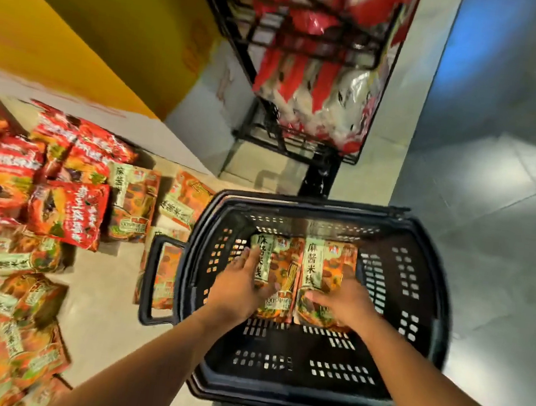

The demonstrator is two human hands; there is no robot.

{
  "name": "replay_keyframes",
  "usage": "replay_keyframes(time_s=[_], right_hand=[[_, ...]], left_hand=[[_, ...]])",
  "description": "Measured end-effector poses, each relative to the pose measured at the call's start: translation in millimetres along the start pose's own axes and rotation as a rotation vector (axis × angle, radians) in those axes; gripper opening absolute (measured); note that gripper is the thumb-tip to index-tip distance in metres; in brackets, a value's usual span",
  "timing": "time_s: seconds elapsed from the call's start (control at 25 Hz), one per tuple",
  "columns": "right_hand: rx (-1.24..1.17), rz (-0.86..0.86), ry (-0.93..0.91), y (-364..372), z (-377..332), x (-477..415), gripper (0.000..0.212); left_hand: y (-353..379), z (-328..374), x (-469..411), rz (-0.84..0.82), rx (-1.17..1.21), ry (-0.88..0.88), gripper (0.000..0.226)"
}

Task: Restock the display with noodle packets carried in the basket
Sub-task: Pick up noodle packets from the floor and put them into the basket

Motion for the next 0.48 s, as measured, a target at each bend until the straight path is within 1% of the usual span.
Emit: replay_keyframes(time_s=[0.08, 0.2, 0.24, 0.28, 0.36, 0.48], right_hand=[[0.007, 0.024, -0.039, -2.1, -25.1, 20.5, 0.127], [0.053, 0.055, -0.113, 13.5, -83.0, 60.7, 0.133], [0.072, 0.064, -0.155, 23.9, -105.5, 74.6, 0.130], [0.086, 0.072, -0.189, 37.2, -128.3, 90.4, 0.122], [0.118, 0.119, -0.245, 67.5, -162.7, 110.3, 0.109], [0.218, 0.171, -0.312, 128.7, -205.4, 136.7, 0.104]], left_hand=[[-26.7, -5.3, 21.5, 0.057, -0.088, 0.034, 0.093], [-70.6, -46.6, 59.1, 0.172, -0.169, 0.027, 0.087], [-82.7, -68.3, 71.7, 0.194, -0.177, -0.002, 0.086], [-94.5, -92.7, 84.3, 0.224, -0.186, -0.033, 0.087], [-112.8, -142.1, 108.9, 0.286, -0.218, -0.080, 0.098], [-123.1, -228.6, 144.0, 0.296, -0.222, -0.162, 0.112]])
Point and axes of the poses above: each hand's wrist, its own x-axis away from the middle knuckle, its own y-axis out of the palm, z = x × y, the point moved 9 cm from there along -x, towards the middle knuckle, and after that the axes turned 12 degrees about -x, right-handed, at the moved point
